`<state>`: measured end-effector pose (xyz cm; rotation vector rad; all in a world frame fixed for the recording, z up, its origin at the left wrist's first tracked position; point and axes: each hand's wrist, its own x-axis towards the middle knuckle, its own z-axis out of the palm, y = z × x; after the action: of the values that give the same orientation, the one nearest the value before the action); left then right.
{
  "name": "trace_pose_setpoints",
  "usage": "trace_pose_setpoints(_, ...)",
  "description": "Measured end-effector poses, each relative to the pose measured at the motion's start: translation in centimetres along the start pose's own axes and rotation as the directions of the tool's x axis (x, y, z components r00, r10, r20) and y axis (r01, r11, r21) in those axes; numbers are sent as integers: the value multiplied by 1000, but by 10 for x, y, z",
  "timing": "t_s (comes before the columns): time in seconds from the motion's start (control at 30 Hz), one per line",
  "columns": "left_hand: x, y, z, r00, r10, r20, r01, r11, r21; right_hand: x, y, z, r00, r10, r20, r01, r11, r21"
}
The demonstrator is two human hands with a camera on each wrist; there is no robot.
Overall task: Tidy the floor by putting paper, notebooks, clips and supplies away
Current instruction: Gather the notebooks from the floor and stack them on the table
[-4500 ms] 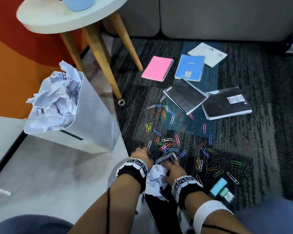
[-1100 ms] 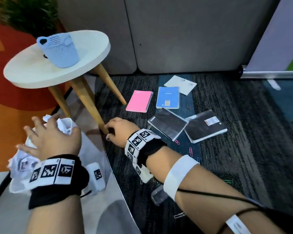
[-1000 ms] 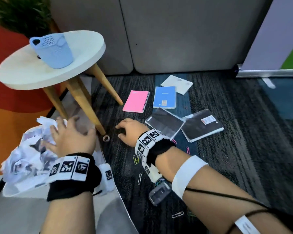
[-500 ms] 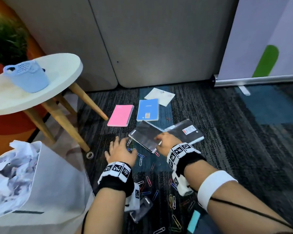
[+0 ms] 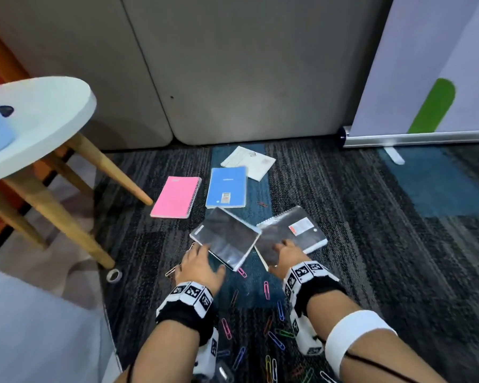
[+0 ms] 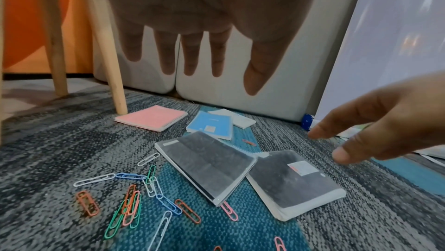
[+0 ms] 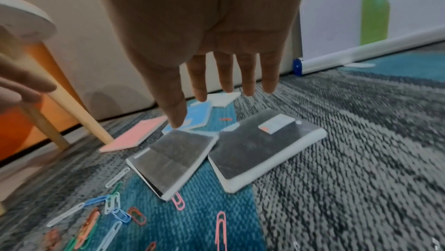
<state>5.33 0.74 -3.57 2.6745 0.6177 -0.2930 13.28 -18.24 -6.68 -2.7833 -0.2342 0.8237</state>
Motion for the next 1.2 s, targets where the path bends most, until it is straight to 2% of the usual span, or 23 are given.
trace_pose_setpoints(0.23, 56, -19, 28, 997, 46, 62, -44, 999, -22, 65, 7, 52, 993, 101, 57, -102, 995, 14)
trace_pose_setpoints(0.43, 82, -18, 49, 991, 84, 102, -78, 995, -62, 107, 15, 82, 985, 156, 73, -161, 985, 66)
trace_pose_setpoints(0.53, 85, -16, 58, 989, 111, 97, -104, 992, -77, 113, 20, 94, 979, 172, 111, -185, 976, 114)
trace_pose_setpoints(0.67, 86, -15, 66, 978, 139, 155, -114, 980, -161, 115, 26, 105, 985, 147, 92, -161, 974, 163)
trace_pose_setpoints(0.87, 80, -2, 62, 967, 202, 156, -155, 950, -271, 117, 19, 103, 983, 136, 124, -147, 986, 81)
trace_pose_setpoints(0.97, 77, 5, 60, 976, 175, 132, -124, 938, -325, 114, 24, 96, 984, 112, 138, -126, 988, 91)
trace_pose_setpoints(1.07, 75, 9, 62, 988, 115, 100, -65, 909, -411, 104, 31, 90, 993, 81, 83, -96, 975, 199)
trace_pose_setpoints(1.2, 74, 10, 63, 995, 20, 97, 40, 818, -573, 70, 38, 71, 991, 54, -126, -6, 935, 355)
